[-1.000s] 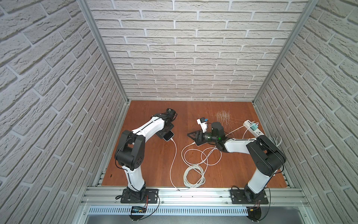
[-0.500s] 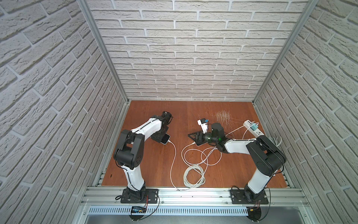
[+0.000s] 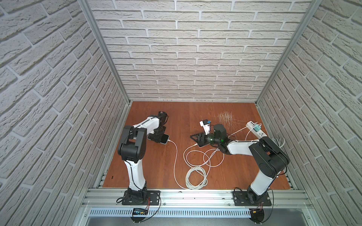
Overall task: Plug the charging cable into the phone
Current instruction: Place the phone at the center of the board, then reset both arms
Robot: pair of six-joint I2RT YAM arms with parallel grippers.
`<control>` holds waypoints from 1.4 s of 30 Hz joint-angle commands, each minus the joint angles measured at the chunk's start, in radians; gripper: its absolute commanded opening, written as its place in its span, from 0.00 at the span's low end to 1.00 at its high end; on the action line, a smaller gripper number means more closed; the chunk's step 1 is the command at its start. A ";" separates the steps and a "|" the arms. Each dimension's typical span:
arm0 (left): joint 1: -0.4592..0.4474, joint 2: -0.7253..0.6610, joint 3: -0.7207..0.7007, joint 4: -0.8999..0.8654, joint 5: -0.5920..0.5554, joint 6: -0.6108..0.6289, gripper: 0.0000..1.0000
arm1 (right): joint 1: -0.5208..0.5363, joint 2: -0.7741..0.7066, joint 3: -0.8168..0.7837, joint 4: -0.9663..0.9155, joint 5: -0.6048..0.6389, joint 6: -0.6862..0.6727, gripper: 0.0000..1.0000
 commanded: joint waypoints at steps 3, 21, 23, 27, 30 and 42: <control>0.000 0.022 0.000 0.030 0.021 -0.037 0.53 | 0.000 -0.023 -0.004 0.026 0.003 -0.011 0.64; -0.025 -0.135 -0.073 0.093 -0.023 0.084 0.98 | -0.003 -0.063 -0.027 0.025 0.048 -0.035 0.70; -0.037 -0.246 -0.076 0.070 -0.094 0.180 0.98 | -0.004 -0.086 -0.039 0.017 0.078 -0.054 0.71; -0.072 -0.543 -0.153 0.166 -0.278 0.490 0.98 | -0.011 -0.192 -0.061 -0.056 0.148 -0.109 0.73; -0.091 -0.776 -0.295 0.318 -0.372 0.781 0.98 | -0.029 -0.345 -0.086 -0.170 0.290 -0.168 0.75; 0.030 -1.014 -0.771 0.714 -0.450 1.202 0.98 | -0.212 -0.850 -0.278 -0.587 1.137 -0.305 0.80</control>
